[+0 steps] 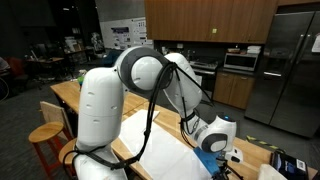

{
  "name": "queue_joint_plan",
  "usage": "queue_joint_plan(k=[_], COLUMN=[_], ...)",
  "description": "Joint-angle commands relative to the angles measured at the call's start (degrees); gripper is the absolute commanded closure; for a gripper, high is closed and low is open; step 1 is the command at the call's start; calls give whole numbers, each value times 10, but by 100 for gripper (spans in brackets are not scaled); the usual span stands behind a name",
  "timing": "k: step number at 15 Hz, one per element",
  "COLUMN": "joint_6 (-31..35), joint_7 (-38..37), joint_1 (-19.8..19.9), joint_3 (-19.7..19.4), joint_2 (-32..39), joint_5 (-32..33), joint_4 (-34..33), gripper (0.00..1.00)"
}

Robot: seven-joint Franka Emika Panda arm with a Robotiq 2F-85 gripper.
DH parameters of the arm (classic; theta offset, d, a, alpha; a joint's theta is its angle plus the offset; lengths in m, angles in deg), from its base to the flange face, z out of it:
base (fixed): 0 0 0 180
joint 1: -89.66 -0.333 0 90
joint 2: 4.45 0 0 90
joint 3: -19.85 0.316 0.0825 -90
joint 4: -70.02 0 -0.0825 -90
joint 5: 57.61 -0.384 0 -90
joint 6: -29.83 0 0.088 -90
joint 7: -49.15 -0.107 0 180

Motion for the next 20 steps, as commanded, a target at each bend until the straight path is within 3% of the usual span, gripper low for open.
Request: queue_joint_plan(k=[1,5,9,10,11,15,20], joint_6=[45,64,49,40,58,51,50], joint_7=[-65,-151,-228,-239,-213,-228,-228], joint_1=[-12,-24,-27,-27,-9,-9,-9], joint_3=[-46,-92,-107,-105,-90,-87,-86], joint_2=[-57,-92,-123,-131,-103,-116,-117], joint_5=[56,156,290,320,277,305,305], joint_4=[21,9,0,-1,-6,-6,-5], gripper=[99,99,98,69,94,70,69])
